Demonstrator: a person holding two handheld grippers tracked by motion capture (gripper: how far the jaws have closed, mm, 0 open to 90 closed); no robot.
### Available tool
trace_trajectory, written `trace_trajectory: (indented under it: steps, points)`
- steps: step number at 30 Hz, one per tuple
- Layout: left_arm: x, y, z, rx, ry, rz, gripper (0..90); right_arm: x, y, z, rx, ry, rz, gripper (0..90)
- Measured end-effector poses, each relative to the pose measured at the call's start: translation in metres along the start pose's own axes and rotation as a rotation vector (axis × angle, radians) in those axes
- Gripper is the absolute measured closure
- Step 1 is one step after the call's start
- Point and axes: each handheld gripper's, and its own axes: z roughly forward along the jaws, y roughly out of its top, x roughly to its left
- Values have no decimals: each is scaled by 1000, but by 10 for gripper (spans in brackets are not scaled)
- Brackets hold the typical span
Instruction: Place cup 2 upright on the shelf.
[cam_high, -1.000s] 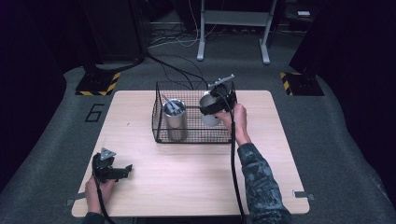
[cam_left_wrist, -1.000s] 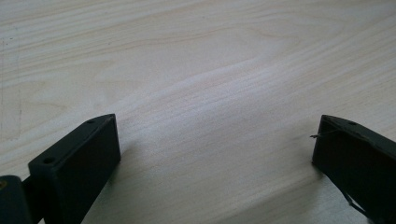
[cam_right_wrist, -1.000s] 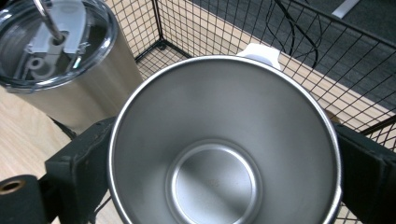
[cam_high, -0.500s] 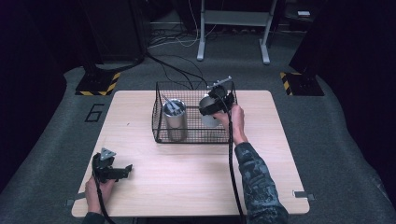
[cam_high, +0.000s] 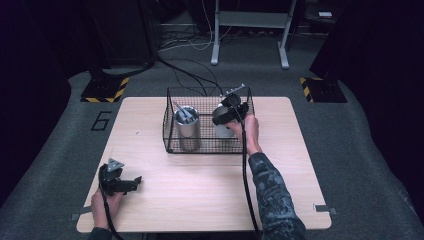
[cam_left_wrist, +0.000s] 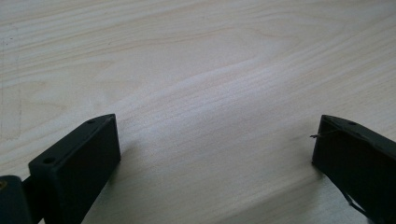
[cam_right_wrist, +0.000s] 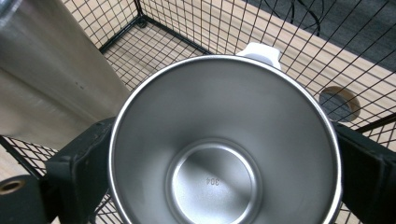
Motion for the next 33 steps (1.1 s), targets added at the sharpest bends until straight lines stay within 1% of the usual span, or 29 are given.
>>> trace_trajectory:
  steps: [4, 7, 9, 11, 13, 14, 16, 22, 24, 25, 26, 27, 30, 32, 33]
  points:
    - [0, 0, 0, 0, 0, 0, 7, 0, -1, 4, 10, 3, 8, 54]
    - [0, 0, 0, 0, 0, 0, 7, 0, -4, 9, 22, 6, 27, 54]
    - [0, 0, 0, 0, 0, 0, 7, -1, -5, 11, 25, 7, 26, 54]
    - [0, 0, 0, 0, 0, 0, 7, 0, -6, 13, 36, 5, 43, 54]
    - [0, 0, 0, 0, 0, 0, 7, 0, -7, 16, 37, 7, 37, 54]
    - [0, 0, 0, 0, 0, 0, 7, 1, -8, 19, 42, 10, 48, 54]
    - [0, 0, 0, 0, 0, 0, 7, 1, -8, 20, 43, 10, 53, 54]
    - [0, 0, 0, 0, 0, 0, 7, 2, -9, 27, 61, 16, 51, 54]
    - [0, 0, 0, 0, 0, 0, 7, 1, -12, 31, 70, 23, 57, 54]
    - [0, 0, 0, 1, 1, 2, 7, 1, -12, 31, 70, 23, 57, 54]
    - [0, 0, 0, 0, 0, 0, 7, 2, -12, 32, 67, 33, 77, 54]
    - [0, 0, 0, 1, 1, 2, 8, 0, -12, 32, 67, 24, 63, 54]
    - [0, 0, 0, 0, 0, -1, 8, -1, -12, 32, 78, 28, 54, 54]
    - [0, 0, 0, 0, 0, 0, 7, -1, -13, 31, 91, 28, 54, 53]
    - [0, 0, 0, 0, 0, 0, 8, 0, -13, 31, 90, 30, 69, 53]
